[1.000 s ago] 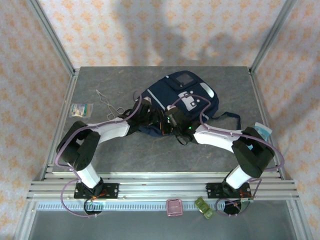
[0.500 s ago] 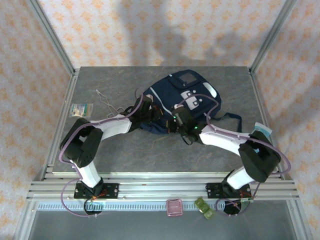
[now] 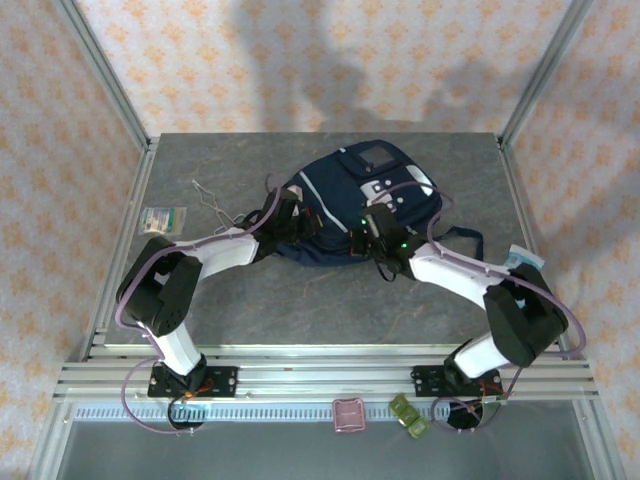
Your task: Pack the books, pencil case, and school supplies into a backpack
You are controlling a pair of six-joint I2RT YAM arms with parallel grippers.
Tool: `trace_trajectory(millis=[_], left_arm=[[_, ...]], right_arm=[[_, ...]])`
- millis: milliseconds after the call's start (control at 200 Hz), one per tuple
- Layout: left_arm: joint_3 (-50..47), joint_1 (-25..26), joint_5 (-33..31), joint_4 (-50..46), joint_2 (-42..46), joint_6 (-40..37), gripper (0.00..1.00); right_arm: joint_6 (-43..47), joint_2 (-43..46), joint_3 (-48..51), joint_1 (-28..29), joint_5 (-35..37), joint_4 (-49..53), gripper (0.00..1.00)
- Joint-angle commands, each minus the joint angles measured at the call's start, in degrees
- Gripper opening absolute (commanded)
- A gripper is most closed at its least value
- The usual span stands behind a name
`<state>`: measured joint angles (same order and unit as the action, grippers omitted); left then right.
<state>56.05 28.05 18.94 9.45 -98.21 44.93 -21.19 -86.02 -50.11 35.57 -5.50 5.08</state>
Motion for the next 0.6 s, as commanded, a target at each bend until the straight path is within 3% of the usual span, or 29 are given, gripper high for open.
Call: trace_trajectory(millis=[0,275,300,350,440,465,506,561,566,581,596], left_arm=[[-0.7,-3.9,-6.8,-0.4,2.0,-2.4,0.00],[3.4,-5.5,-6.6,-1.9,-0.5,-3.1,0.00],[3.5,-5.6,-6.5,-2.0,-0.3,-3.1,0.07],[3.7,-5.5,-6.7,-2.5,0.6,-3.3,0.30],[4.4,-5.7,-8.5,-5.2,3.1,-4.8,0.55],[4.7,-6.1,-9.2,-6.5,4.0,-5.0,0.76],[4.8,-6.7,-10.1,-7.8,5.5,-5.4,0.96],[4.6,-7.8,-10.8,-8.9,8.2,-6.0,0.99],[4.6,-7.9,-10.9,-9.0,8.5,-6.1,0.99],[4.5,-8.2,-11.3,-9.3,9.2,-6.3,0.99],[4.4,-8.5,-11.6,-9.6,10.0,-6.6,0.99]], right_arm=[[-1.3,-3.9,-4.9,-2.6,12.3,2.1,0.00],[-0.7,-12.3,-15.8,-4.8,11.4,2.4,0.00],[-0.6,-12.3,-16.1,-4.9,10.7,2.8,0.00],[-0.5,-11.5,-16.1,-4.9,9.6,3.1,0.18],[-0.1,-8.5,-14.9,-4.9,8.8,3.5,0.54],[0.1,-7.6,-14.4,-4.9,9.0,3.5,0.60],[0.5,-5.8,-14.0,-5.0,9.6,4.1,0.66],[0.9,-3.6,-14.0,-5.4,10.7,5.2,0.73],[0.9,-3.4,-13.9,-5.4,10.7,5.3,0.76],[1.0,-2.8,-14.0,-5.7,10.9,5.6,0.96],[1.1,-2.1,-13.9,-5.8,11.1,5.7,1.00]])
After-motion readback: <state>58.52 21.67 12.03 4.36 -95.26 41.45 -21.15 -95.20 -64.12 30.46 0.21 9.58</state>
